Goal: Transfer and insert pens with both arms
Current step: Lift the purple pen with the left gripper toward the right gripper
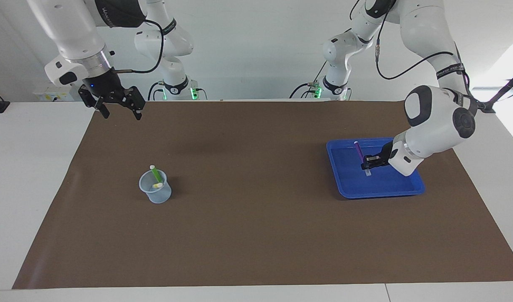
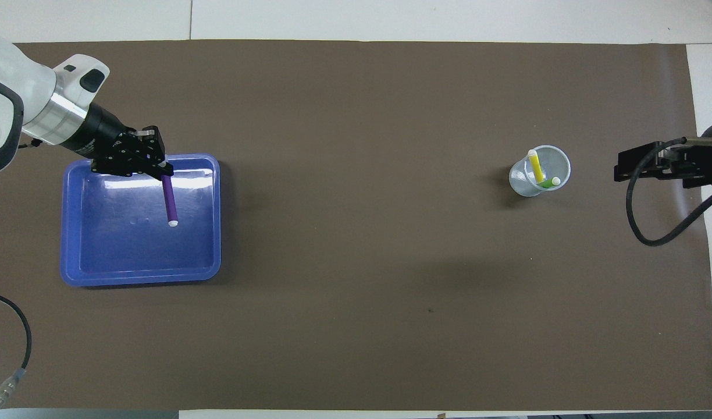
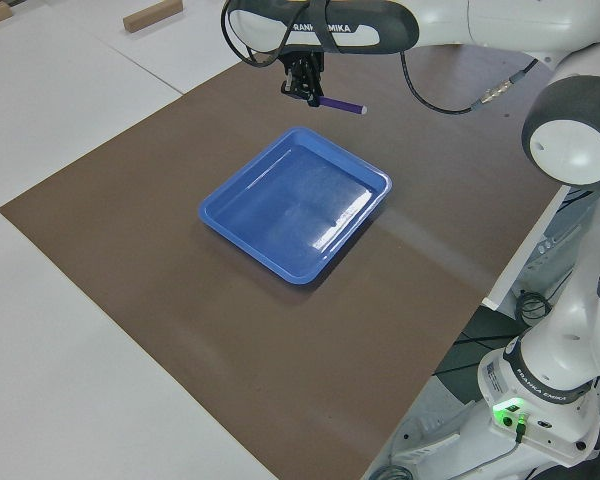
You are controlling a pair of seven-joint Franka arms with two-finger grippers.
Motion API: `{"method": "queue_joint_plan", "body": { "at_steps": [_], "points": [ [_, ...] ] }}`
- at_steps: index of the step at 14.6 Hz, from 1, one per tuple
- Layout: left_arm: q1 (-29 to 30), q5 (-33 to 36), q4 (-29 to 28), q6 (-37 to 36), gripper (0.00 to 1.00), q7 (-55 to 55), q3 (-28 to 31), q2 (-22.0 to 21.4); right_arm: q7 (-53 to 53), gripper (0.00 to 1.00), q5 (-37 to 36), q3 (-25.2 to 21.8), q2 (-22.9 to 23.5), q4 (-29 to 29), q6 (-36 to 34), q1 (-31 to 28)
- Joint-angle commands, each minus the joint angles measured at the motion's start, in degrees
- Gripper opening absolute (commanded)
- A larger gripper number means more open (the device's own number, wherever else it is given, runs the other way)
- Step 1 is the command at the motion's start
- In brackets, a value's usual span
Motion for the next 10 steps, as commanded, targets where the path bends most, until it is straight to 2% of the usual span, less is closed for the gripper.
{"method": "queue_joint_plan", "body": {
  "at_steps": [1, 3, 6, 9, 10],
  "points": [
    [-0.30, -6.44, 2.45, -3.00, 0.00, -17.30, -2.50, -0.71, 1.12, 1.00, -0.23, 0.05, -0.89, -0.53, -0.46, -0.11],
    [-0.30, -9.96, 2.46, -2.47, 0.00, -29.09, -5.23, -1.76, 1.73, 1.00, 1.78, 0.40, -0.80, -0.26, -0.55, -0.11],
    [-0.30, -18.74, 2.37, -0.90, 0.00, -45.70, -7.34, -4.56, 6.56, 1.00, 9.87, 0.92, -0.62, 0.09, 1.29, -0.02],
    [-0.47, -25.70, 0.53, 4.46, 0.00, -61.19, -9.88, -6.33, 10.77, 1.00, 19.17, 1.54, -0.54, 0.09, 4.63, 0.24],
    [-0.47, -27.37, -0.70, 5.78, 0.00, -63.75, -10.94, -6.42, 12.70, 1.00, 20.07, 2.58, -0.45, 0.09, 5.51, 0.68]
  ]
}}
